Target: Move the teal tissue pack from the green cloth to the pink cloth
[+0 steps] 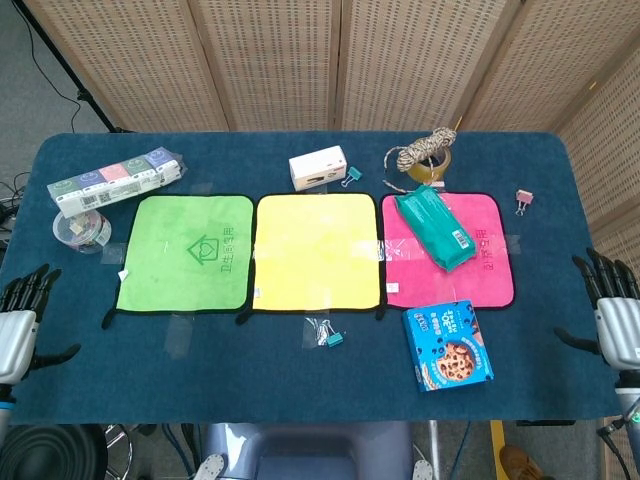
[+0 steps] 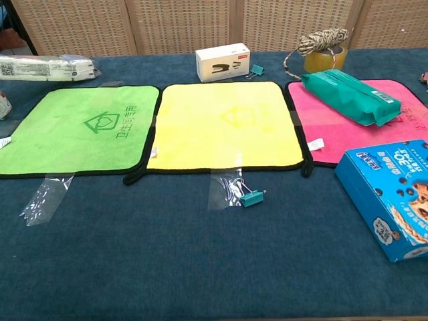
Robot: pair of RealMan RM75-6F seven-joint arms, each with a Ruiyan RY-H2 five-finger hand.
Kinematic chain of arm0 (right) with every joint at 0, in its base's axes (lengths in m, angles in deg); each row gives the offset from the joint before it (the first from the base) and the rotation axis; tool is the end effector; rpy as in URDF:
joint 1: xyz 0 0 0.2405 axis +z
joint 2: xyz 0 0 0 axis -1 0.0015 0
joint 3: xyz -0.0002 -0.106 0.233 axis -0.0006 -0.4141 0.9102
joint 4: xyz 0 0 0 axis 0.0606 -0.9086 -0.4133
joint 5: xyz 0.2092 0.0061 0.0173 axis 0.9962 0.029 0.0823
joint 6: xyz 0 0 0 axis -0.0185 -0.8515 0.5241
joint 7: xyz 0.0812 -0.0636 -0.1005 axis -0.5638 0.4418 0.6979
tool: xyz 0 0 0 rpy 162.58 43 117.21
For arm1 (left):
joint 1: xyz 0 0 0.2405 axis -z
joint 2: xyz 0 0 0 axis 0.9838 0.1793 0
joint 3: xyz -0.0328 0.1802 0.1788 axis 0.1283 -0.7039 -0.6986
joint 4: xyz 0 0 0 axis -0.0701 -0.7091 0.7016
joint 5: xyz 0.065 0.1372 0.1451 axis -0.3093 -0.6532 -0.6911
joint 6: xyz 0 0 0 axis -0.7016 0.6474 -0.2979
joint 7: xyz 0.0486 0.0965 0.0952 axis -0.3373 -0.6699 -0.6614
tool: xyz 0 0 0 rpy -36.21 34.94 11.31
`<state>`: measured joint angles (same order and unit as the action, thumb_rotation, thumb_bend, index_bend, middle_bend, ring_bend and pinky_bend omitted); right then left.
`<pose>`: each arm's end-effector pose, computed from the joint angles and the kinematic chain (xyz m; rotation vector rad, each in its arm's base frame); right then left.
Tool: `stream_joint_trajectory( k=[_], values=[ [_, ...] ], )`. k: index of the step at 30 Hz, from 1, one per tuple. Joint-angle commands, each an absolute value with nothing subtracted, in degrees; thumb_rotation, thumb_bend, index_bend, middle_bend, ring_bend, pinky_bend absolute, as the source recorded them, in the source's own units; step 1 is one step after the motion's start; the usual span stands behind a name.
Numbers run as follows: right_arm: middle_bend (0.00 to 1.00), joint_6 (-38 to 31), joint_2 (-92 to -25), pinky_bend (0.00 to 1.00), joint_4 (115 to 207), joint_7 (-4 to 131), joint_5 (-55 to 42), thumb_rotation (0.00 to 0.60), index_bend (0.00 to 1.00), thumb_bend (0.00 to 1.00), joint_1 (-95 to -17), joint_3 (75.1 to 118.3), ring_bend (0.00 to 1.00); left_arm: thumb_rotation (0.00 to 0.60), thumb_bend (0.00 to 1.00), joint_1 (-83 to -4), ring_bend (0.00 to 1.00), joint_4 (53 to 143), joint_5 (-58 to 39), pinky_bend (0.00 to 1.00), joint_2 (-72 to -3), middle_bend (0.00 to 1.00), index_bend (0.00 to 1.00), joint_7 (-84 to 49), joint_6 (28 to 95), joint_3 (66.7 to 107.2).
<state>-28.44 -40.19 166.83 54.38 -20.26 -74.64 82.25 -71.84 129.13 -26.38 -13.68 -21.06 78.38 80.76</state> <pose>-0.3384 -0.2216 0.1864 1.3512 -0.8387 0.9319 -0.2904 0.1889 0.1613 -1.3558 -1.0318 -0.8542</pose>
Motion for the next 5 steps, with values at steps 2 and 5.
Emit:
stream_joint_trajectory(
  k=[2, 5],
  values=[
    [0.00, -31.31, -43.56, 0.00, 163.94, 52.15, -21.92, 0.600, 0.00, 0.00, -78.25, 82.75, 0.00, 0.600, 0.00, -72.49, 0.00, 128.42, -27.49, 0.00, -14.01, 0.00, 0.00, -20.73, 79.23, 80.37],
    [0.00, -32.21, -44.80, 0.00, 163.06, 51.30, -22.60, 0.600, 0.00, 0.00, -79.76, 83.22, 0.00, 0.600, 0.00, -72.89, 0.00, 128.11, -28.47, 0.00, -14.06, 0.00, 0.00, -20.82, 79.81, 80.04]
  ],
)
